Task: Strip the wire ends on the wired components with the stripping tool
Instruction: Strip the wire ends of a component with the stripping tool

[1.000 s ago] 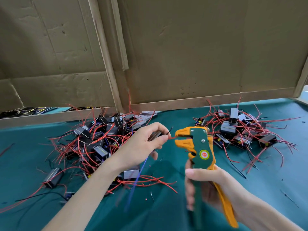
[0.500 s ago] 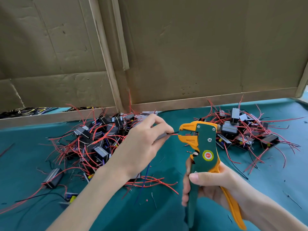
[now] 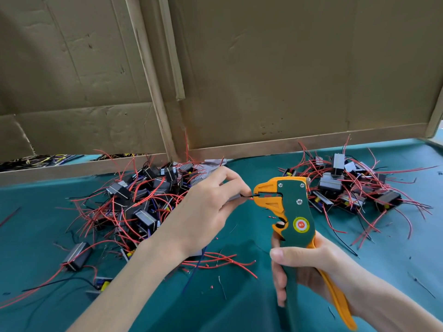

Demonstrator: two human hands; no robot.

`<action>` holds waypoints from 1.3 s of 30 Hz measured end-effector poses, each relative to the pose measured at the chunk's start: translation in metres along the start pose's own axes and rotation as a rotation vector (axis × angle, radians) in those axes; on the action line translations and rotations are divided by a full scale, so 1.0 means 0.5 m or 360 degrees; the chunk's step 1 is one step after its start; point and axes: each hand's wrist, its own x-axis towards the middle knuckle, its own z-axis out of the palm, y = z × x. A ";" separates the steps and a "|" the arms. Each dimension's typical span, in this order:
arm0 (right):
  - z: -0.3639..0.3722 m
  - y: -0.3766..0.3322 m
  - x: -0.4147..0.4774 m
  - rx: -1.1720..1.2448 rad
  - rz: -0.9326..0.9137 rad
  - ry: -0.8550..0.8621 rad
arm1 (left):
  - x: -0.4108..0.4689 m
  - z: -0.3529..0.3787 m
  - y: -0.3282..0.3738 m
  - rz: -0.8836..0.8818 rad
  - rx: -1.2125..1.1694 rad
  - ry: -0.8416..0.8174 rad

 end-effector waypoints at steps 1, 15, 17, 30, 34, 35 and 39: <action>0.003 0.003 0.000 -0.0021 -0.0008 0.0030 | 0.000 0.000 0.000 -0.0006 -0.0023 0.0001; -0.023 0.015 0.033 0.0885 0.0160 0.0345 | 0.081 0.010 -0.007 -0.0518 -0.0467 0.0430; -0.028 0.017 0.037 0.0949 0.0239 0.0340 | 0.147 0.028 0.021 -0.0603 -0.0687 0.0497; -0.030 0.028 0.036 0.0864 0.0326 0.0342 | 0.253 0.155 0.099 -0.1040 -0.1253 -0.0594; -0.034 0.032 0.040 0.0902 0.0296 0.0330 | 0.140 0.028 0.021 -0.0671 -0.0523 -0.0831; -0.036 0.034 0.041 0.0924 0.0285 0.0319 | 0.109 -0.003 0.004 -0.0584 -0.0257 -0.1007; -0.040 0.038 0.045 0.0897 0.0257 0.0305 | 0.000 -0.058 -0.051 -0.0641 0.0412 -0.1456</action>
